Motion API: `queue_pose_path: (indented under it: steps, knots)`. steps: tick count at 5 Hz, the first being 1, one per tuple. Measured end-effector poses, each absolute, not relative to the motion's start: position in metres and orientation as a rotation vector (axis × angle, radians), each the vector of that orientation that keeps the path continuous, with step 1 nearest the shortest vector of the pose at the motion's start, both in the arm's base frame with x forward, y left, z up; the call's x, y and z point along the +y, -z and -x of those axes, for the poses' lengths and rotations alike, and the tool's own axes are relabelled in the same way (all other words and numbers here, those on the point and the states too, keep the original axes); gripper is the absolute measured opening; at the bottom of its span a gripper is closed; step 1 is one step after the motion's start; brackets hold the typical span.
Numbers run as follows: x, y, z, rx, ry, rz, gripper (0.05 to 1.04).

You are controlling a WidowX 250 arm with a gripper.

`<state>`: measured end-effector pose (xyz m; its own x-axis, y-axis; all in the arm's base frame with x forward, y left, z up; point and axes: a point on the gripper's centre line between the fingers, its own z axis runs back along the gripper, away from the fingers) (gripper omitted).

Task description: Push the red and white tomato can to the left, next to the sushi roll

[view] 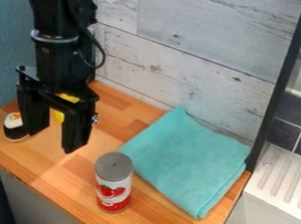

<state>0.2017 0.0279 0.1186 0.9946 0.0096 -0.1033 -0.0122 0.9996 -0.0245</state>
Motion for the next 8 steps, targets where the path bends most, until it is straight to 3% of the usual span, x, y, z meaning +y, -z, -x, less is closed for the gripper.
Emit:
queue_pose_path:
  steps: [1, 3, 4, 5, 8]
  knots:
    - [0.027, -0.116, -0.200, 0.117, -0.016, 0.027, 1.001]
    - [-0.031, -0.115, -0.206, 0.082, 0.125, 0.010, 1.001]
    - [-0.060, -0.113, -0.210, 0.024, 0.198, 0.040, 1.001]
    - [-0.087, -0.094, -0.211, -0.034, 0.250, 0.079, 1.001]
    - [-0.095, -0.060, -0.220, 0.003, 0.272, 0.059, 1.001]
